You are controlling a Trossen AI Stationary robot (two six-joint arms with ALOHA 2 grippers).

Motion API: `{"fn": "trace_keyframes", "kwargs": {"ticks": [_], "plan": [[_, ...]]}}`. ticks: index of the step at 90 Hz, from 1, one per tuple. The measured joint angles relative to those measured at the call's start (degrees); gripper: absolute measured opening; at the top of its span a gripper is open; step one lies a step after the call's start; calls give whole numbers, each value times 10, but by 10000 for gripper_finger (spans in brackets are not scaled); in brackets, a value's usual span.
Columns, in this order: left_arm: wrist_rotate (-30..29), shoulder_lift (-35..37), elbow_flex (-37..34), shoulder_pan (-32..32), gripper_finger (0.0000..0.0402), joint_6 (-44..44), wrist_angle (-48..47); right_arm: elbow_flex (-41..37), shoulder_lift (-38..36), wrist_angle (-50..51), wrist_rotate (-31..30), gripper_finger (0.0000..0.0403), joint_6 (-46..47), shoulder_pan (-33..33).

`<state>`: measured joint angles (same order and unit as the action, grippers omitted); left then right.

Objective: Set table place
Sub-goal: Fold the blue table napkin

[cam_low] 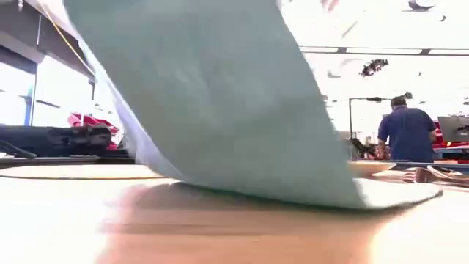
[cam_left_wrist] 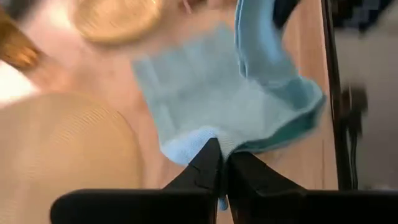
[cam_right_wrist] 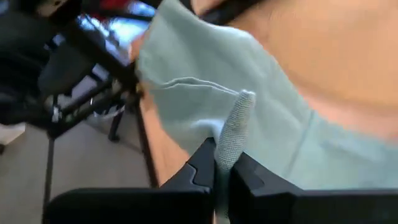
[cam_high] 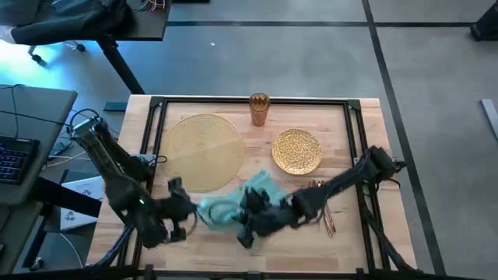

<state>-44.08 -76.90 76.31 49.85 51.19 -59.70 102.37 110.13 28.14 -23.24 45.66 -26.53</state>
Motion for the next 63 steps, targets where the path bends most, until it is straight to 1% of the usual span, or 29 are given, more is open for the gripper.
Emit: {"fn": "trace_keyframes", "kwargs": {"ticks": [17, 28, 36, 41, 63], "plan": [[-84, 40, 69, -19, 0, -36, -18, 0, -85, 1, -3, 0, -92, 51], [-152, 50, 108, -57, 0, -75, -31, 0, -128, 6, -5, 0, -150, 93], [-194, 57, 128, -100, 0, -118, -38, 0, -144, 12, -5, 0, -212, 127], [-208, 64, 135, -133, 0, -150, -37, 0, -148, 13, -5, 0, -250, 150], [-229, 81, 138, -304, 0, -328, -35, 0, -150, -11, -6, 0, -401, 246]]}}
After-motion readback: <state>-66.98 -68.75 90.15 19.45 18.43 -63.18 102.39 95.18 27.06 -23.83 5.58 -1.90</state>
